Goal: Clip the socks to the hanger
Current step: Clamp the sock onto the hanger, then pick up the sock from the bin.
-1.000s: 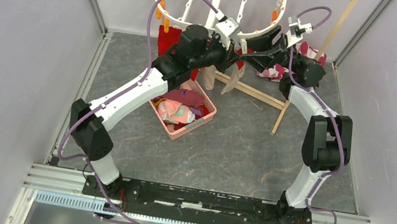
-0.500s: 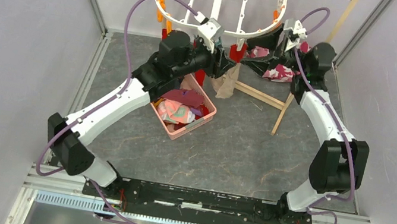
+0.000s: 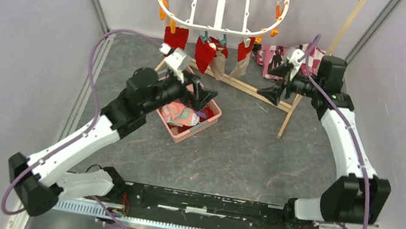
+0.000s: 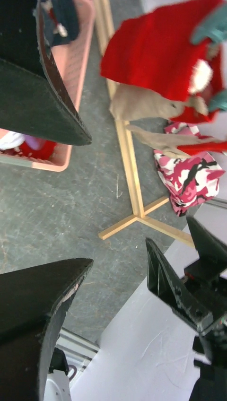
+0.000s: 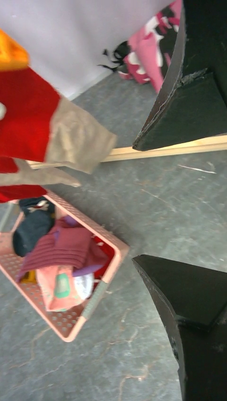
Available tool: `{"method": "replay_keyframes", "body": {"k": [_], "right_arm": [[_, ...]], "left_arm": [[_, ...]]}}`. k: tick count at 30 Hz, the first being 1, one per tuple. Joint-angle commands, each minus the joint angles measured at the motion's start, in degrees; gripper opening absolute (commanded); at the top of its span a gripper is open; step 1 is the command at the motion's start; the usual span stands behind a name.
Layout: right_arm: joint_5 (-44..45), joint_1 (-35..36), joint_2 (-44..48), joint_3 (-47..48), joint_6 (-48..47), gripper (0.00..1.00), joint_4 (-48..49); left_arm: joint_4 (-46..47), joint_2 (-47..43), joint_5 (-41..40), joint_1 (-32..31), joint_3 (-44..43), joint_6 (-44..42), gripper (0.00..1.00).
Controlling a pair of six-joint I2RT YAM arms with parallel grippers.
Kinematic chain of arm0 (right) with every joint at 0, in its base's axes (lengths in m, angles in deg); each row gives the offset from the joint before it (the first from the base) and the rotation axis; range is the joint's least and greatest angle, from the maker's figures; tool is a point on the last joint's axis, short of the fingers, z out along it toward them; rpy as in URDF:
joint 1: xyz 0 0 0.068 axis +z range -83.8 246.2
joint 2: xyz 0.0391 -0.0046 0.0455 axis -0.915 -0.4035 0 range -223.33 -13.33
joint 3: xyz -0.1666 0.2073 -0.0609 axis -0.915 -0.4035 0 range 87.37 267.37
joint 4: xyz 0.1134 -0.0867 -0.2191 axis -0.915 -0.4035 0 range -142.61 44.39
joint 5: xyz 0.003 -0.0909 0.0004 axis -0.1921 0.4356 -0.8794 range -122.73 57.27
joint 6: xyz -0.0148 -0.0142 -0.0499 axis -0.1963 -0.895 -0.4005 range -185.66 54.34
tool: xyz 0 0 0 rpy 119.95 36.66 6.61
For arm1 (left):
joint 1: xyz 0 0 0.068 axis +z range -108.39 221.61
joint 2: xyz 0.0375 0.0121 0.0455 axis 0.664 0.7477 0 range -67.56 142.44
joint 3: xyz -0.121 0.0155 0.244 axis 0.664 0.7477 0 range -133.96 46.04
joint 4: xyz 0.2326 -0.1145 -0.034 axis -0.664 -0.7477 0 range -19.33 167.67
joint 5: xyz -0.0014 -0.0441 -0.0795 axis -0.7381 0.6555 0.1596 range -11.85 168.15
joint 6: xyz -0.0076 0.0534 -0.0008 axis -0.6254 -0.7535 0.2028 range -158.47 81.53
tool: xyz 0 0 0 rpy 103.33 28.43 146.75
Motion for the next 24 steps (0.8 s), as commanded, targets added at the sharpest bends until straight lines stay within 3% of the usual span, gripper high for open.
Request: {"method": "replay_keyframes", "body": {"k": [1, 7, 16, 24], "right_arm": [[6.6, -1.1, 8.3, -5.0, -10.7, 0.88, -10.7], [12.2, -4.0, 16.2, -12.7, -12.9, 0.9, -12.9], [13.0, -9.7, 22.3, -18.8, -12.3, 0.94, -13.0], [13.5, -11.1, 25.7, -21.8, -13.4, 0.95, -14.1]], "left_arm": [[6.6, -9.7, -5.8, 0.2, 9.8, 8.5, 0.97], [5.1, -15.8, -8.5, 0.8, 18.9, 16.2, 1.0], [-11.1, -14.3, -8.6, 4.7, 15.8, 19.4, 1.0], [-11.8, -13.4, -4.4, 10.8, 20.0, 24.3, 0.97]]}}
